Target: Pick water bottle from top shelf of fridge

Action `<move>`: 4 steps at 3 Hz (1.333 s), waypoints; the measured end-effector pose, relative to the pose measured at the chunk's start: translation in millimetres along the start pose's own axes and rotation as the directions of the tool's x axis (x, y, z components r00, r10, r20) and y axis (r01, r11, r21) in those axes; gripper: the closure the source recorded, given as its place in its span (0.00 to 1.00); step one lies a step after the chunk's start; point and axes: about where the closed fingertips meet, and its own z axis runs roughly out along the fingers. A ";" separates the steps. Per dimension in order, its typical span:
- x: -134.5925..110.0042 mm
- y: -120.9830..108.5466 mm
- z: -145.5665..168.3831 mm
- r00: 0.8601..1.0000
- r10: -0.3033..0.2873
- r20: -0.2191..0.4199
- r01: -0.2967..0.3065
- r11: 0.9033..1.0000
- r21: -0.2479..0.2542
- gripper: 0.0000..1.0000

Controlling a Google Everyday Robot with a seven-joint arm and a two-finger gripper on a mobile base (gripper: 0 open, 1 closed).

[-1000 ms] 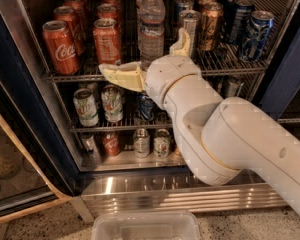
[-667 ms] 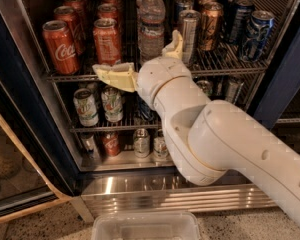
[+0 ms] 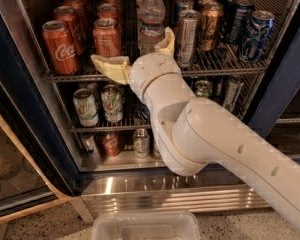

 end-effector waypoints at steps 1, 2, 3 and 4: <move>0.2 -1.6 6.0 1.000 -0.006 0.007 0.006 1.000 0.019 0.23; -1.1 -6.1 8.9 1.000 -0.023 0.008 0.023 0.999 0.043 0.25; 1.5 -15.0 8.9 0.999 -0.041 -0.002 0.041 0.996 0.078 0.28; 4.0 -21.8 4.7 0.998 -0.058 -0.014 0.059 0.991 0.124 0.20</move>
Offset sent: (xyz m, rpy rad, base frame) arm 0.0147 -0.0065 0.0054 -0.0206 -0.0313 -0.0758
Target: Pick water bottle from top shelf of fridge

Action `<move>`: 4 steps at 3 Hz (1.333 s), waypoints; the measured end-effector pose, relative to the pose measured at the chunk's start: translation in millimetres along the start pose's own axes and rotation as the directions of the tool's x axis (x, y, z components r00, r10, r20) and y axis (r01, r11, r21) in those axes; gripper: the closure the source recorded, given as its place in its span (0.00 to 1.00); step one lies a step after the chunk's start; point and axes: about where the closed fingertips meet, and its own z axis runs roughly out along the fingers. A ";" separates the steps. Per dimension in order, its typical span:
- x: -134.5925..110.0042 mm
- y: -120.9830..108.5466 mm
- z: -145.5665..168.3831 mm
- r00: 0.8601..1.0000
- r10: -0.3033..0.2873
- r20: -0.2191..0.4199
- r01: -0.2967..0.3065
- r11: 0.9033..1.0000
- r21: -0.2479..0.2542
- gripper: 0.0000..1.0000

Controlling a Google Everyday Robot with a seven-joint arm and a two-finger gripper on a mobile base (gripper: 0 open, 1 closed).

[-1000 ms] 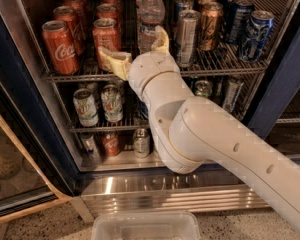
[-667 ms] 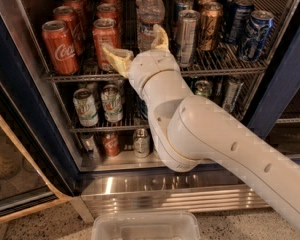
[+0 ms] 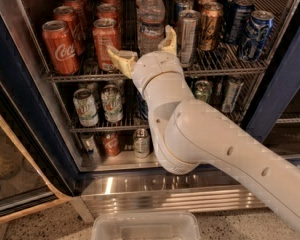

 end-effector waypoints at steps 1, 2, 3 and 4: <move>5.2 -6.9 -0.4 1.000 -0.007 -0.016 0.007 0.999 0.036 0.19; 8.6 -12.4 1.6 1.000 -0.008 -0.025 0.009 0.998 0.059 0.21; 11.2 -16.2 4.6 0.999 -0.011 -0.033 0.013 0.997 0.071 0.25; 16.1 -18.8 8.4 0.999 -0.007 -0.045 0.011 0.997 0.076 0.25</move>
Offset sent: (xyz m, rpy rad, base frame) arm 0.0110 -0.0189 -0.0090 -0.0004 0.0201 -0.0927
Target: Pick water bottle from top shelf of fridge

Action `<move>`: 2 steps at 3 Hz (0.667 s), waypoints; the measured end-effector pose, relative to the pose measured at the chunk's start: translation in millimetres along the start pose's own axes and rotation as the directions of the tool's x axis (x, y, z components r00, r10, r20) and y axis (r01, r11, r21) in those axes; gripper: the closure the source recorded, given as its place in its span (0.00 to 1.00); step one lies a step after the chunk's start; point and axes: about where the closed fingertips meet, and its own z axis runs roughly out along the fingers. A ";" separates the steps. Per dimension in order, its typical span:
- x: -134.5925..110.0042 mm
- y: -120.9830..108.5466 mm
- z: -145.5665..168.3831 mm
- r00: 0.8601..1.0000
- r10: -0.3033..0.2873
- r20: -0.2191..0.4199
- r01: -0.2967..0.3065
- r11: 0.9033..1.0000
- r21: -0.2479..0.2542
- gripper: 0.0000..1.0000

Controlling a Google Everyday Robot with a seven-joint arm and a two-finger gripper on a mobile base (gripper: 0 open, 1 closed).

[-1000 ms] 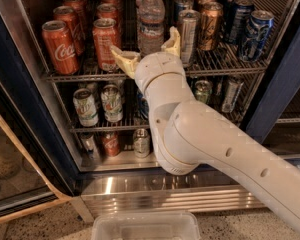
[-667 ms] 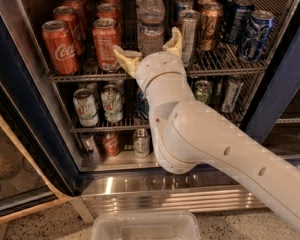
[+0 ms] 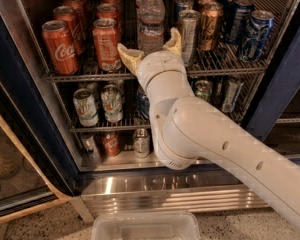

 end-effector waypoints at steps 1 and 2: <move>5.8 -1.0 17.7 1.000 0.003 -0.020 -0.003 1.000 -0.015 0.29; 12.8 -5.2 32.0 0.999 0.033 -0.027 -0.034 0.999 -0.028 0.29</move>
Offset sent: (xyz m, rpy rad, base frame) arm 0.0204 0.0011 -0.0050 -0.0079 0.0279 0.0083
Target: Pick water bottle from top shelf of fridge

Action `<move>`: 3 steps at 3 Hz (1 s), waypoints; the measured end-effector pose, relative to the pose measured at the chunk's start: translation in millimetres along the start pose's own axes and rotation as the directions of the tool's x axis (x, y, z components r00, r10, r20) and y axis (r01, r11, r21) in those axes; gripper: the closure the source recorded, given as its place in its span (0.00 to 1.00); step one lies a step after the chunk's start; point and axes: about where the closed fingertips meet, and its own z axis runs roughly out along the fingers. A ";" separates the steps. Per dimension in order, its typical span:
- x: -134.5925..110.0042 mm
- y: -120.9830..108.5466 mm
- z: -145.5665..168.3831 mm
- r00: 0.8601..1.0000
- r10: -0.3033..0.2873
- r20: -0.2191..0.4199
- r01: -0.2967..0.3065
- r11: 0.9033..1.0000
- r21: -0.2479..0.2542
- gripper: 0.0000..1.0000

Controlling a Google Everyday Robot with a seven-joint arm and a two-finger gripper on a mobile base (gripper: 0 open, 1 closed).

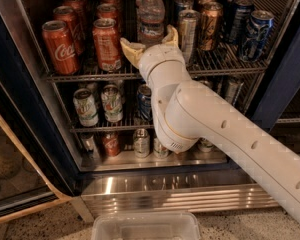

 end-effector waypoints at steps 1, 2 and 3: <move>-0.7 -5.2 4.5 1.000 -0.002 -0.001 0.002 1.000 0.012 0.30; -2.9 -8.9 9.5 1.000 -0.008 0.000 0.008 1.000 0.021 0.32; -3.2 -9.5 12.7 1.000 -0.011 -0.001 0.011 1.000 0.023 0.43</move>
Offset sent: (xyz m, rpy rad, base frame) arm 0.0165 -0.0092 0.0089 -0.0103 -0.0086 -0.0334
